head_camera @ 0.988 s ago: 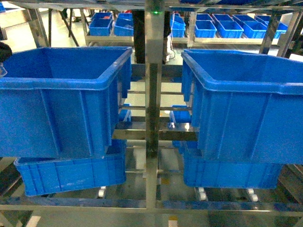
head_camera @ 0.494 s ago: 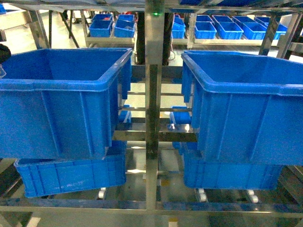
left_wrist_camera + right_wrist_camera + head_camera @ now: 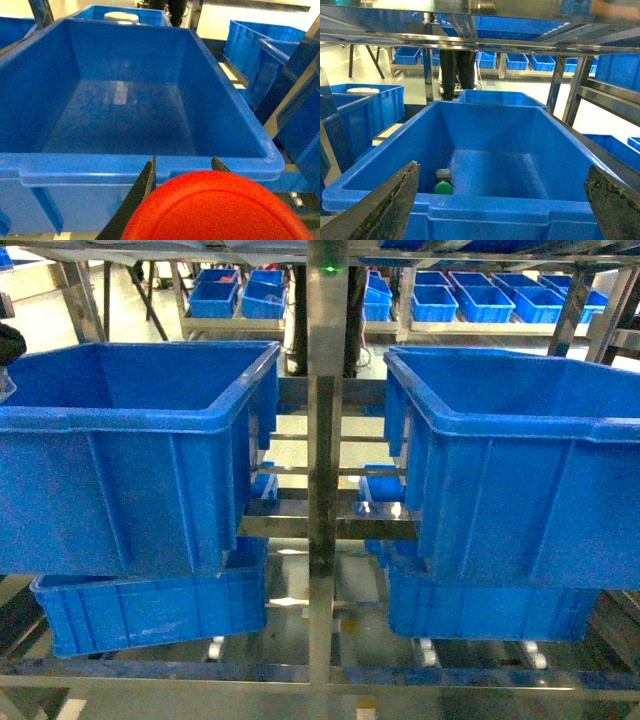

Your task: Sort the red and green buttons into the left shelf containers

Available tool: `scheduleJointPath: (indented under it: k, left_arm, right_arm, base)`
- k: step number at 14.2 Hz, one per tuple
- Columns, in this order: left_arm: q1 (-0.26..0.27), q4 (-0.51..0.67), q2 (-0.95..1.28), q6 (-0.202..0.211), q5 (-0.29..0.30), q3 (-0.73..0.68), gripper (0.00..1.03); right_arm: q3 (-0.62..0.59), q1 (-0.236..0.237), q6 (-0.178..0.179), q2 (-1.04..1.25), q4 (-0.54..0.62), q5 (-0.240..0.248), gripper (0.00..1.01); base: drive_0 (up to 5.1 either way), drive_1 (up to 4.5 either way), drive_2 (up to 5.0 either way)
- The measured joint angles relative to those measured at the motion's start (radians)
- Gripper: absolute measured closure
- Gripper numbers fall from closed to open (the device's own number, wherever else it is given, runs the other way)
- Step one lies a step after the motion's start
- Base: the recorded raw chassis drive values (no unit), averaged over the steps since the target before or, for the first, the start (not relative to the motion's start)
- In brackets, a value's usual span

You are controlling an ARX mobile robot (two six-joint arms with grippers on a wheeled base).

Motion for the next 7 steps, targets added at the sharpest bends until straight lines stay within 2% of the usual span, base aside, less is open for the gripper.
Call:
scheduleJointPath:
  k: [3,5,7]
  left_arm:
    - [0.013,0.051,0.143,-0.004,-0.023,0.101,0.77]
    - [-0.038,0.118,0.277,0.014,-0.064,0.242,0.77]
    - [-0.073,0.093,0.471,0.04,-0.061,0.443,0.77]
  right_arm:
    - [0.0,0.0,0.0,-0.002,0.001,0.0,0.03]
    - [0.0,0.0,0.0,-0.002,0.0,0.0,0.03]
    - [0.0,0.0,0.0,-0.002,0.0,0.0,0.03]
  base:
    - [0.0,0.0,0.0]
    - [0.0,0.0,0.0]
    - [0.0,0.0,0.0]
